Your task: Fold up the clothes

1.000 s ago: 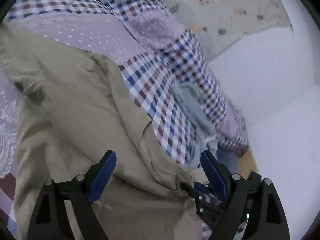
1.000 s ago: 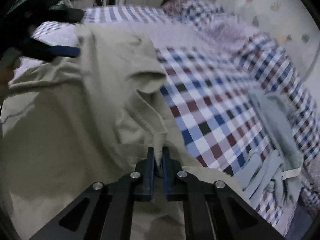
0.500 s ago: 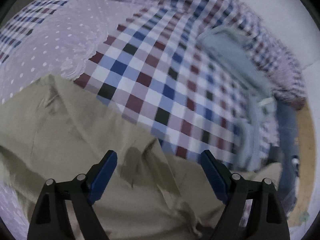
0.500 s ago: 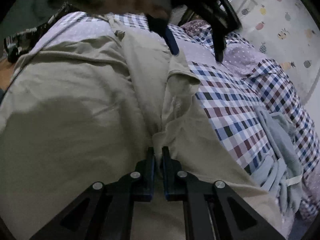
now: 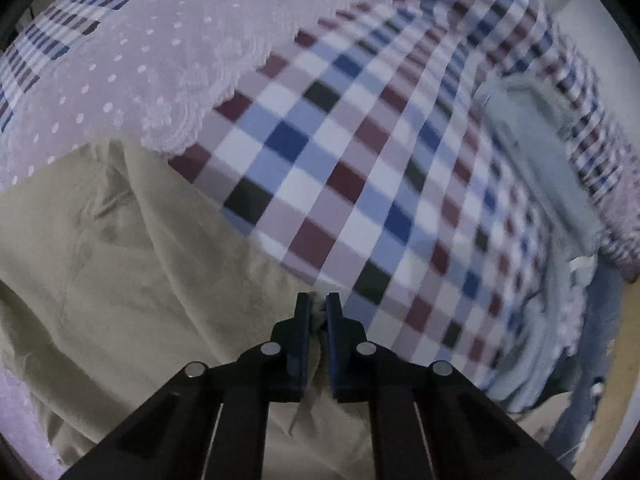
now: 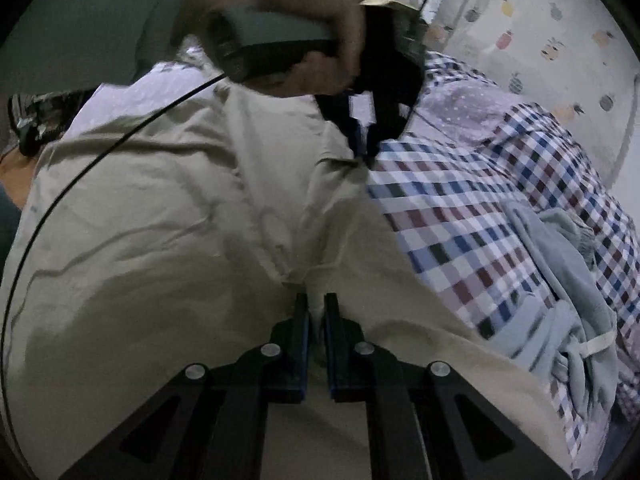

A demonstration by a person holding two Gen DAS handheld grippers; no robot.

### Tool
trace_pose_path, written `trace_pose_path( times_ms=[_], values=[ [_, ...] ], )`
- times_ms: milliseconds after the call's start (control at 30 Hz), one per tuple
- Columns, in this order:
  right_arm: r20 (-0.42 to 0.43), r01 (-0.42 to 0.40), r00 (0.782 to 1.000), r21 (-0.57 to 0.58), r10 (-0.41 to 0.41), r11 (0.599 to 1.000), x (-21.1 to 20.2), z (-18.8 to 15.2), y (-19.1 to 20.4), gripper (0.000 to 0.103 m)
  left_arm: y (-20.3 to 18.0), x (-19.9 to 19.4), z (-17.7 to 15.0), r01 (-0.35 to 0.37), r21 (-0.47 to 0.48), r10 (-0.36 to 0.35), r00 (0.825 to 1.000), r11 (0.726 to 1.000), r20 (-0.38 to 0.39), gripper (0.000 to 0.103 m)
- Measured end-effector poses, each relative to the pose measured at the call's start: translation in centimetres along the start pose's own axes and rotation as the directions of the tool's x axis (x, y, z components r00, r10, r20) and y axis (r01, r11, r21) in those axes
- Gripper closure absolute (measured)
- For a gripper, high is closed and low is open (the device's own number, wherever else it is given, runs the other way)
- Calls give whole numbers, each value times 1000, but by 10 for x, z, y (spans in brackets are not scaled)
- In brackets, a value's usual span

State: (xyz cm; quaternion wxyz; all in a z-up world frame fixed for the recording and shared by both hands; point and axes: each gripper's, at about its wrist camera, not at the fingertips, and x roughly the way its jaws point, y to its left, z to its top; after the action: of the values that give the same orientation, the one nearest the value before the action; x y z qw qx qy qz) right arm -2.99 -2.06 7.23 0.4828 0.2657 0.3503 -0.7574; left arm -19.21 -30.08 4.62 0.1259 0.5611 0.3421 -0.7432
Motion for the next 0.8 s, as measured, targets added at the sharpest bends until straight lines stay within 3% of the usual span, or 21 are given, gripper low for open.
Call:
trace_pose_path(
  times_ms=[67, 133, 333, 467, 633, 800],
  values=[
    [17, 10, 1000, 53, -10, 999, -8, 6, -20, 98, 1, -17, 6, 76, -15, -75, 996, 997, 55, 97],
    [29, 40, 999, 97, -43, 994, -14, 13, -40, 98, -2, -37, 14, 146, -8, -144, 980, 989, 134, 97],
    [-11, 171, 985, 205, -172, 964, 3, 49, -136, 98, -8, -72, 54, 270, 35, -267, 909, 962, 321, 97],
    [-80, 249, 968, 242, -236, 938, 39, 75, -198, 99, -7, -53, 89, 267, 14, -255, 903, 964, 346, 97],
    [-202, 313, 940, 200, -274, 928, 101, 83, -226, 99, -3, -14, 115, 249, -19, -226, 906, 968, 358, 97],
    [-319, 371, 895, 149, -311, 917, 162, 92, -254, 99, -5, 21, 126, 196, -14, -178, 918, 980, 354, 97]
  ],
)
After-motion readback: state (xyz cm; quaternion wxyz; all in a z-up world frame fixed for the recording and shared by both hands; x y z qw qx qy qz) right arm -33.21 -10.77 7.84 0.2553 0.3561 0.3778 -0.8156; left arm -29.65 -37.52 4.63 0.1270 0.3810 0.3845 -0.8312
